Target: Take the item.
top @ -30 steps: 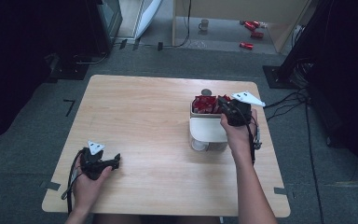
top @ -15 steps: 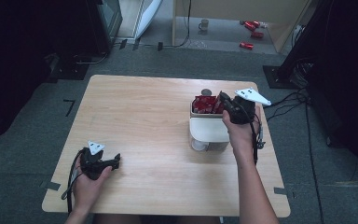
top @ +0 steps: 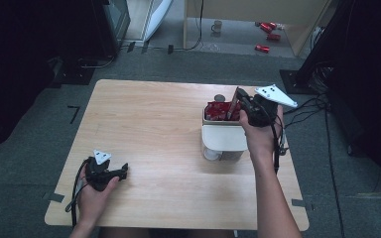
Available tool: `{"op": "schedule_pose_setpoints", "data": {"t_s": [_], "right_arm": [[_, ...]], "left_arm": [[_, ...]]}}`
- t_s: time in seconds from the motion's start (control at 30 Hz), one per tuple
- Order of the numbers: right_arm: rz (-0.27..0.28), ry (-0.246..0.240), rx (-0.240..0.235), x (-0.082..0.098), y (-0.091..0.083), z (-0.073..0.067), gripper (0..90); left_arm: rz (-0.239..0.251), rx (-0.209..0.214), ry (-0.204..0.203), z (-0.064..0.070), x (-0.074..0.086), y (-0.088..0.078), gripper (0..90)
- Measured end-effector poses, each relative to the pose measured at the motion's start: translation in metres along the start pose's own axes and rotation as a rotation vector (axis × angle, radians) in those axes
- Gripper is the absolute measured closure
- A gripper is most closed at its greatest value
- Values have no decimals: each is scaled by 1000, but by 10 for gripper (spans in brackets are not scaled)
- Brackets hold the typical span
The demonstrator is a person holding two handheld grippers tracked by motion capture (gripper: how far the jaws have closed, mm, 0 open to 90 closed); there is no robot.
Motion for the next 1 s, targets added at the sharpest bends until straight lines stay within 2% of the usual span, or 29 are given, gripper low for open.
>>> {"op": "schedule_pose_setpoints", "data": {"t_s": [0.6,0.77,1.0], "right_arm": [[84,-36,-57,-39,0,-42,900],[94,-33,-76,-39,5,-55,900],[88,-22,-111,-30,19,-73,900]], "left_arm": [[1,0,0,0,0,0,105],[0,1,0,0,0,0,105],[0,2,1,0,0,0,105]]}}
Point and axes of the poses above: each handheld gripper's, and its own axes: y roughly forward along the jaws, x roughly out of its underside, z roughly to its right, the point moved 4 cm from there along y, roughly forward along the jaws, and after that the axes turned 7 degrees about z, right-handed, at the moved point
